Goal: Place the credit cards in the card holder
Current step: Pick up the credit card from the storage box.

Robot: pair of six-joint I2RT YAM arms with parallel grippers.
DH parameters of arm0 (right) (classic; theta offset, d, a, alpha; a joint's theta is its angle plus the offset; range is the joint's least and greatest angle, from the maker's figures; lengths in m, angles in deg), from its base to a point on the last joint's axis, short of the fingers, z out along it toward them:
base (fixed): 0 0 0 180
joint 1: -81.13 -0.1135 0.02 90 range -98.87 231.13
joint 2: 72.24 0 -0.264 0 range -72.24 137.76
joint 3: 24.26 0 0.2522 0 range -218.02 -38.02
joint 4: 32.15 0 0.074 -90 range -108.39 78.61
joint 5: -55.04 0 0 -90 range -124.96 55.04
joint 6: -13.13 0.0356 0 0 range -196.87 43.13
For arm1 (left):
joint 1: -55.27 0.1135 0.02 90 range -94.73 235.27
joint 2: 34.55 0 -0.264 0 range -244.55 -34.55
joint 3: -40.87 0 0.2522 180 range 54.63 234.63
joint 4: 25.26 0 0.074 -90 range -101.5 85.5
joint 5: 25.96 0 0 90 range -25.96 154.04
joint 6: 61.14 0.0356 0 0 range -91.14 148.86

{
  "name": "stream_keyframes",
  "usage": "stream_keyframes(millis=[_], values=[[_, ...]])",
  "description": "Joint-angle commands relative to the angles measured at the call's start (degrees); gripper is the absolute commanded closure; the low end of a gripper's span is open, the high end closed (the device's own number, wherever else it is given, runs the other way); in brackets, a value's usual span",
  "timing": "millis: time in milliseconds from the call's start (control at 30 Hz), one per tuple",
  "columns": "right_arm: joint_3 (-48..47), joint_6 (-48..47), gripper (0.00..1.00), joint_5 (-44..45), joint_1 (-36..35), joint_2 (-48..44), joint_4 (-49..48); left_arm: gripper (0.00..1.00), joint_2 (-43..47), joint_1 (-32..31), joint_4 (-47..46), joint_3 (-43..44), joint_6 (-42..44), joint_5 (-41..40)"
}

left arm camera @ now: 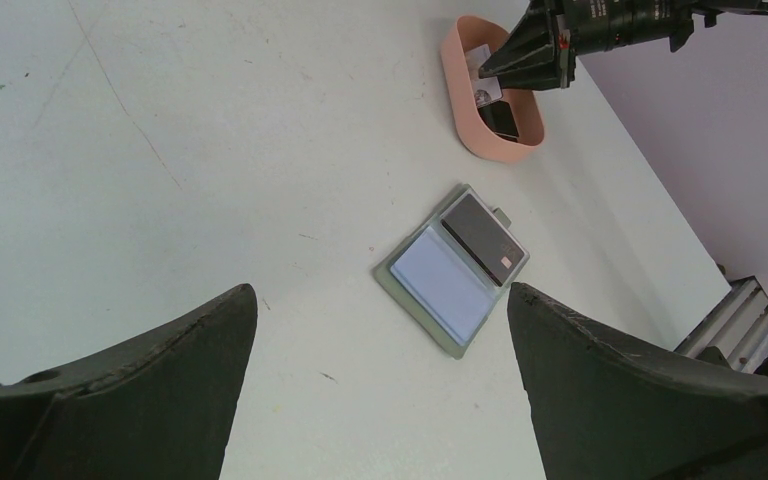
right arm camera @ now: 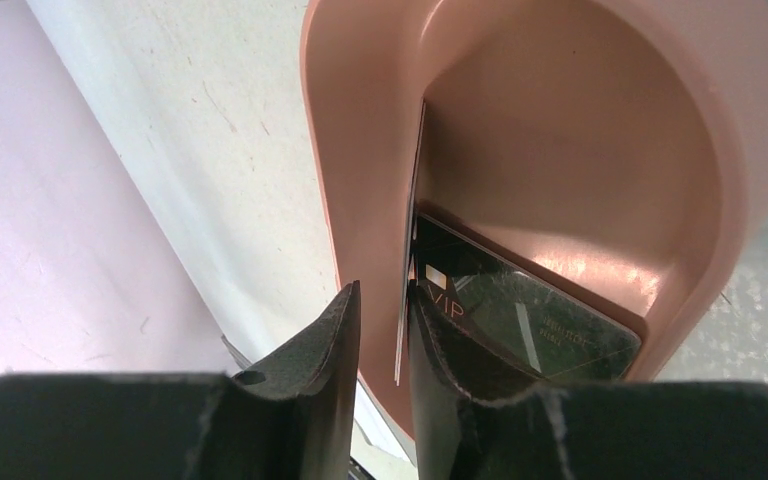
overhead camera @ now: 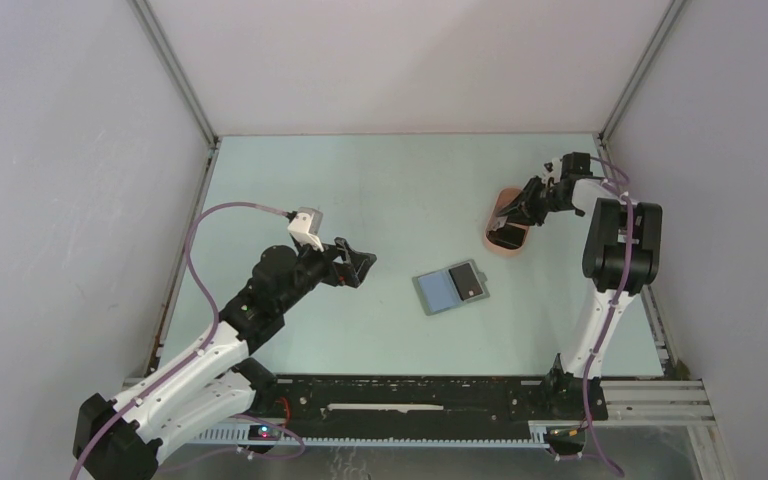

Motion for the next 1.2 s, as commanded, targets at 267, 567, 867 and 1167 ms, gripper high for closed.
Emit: stream_keyframes(millis=[267,567,867,1167], values=[[-1.77,-1.44,0.69,-2.95,1.82,-3.63,0.23,0.00,0.30,0.49,-1.93,0.50,-0.42,0.87],[-1.93,-1.90,0.74,-2.95,2.44,-3.18,0.96,0.00,0.46,0.48,-1.93,0.53,-0.38,0.96],[-1.93,-2.47,0.77,-3.17,3.20,-3.12,1.80,0.00,0.77,0.49,-1.68,0.32,-0.37,0.94],[-1.93,-3.58,0.77,-3.58,3.68,-2.85,2.98,0.00,1.21,0.59,-1.44,0.23,-0.34,0.78]])
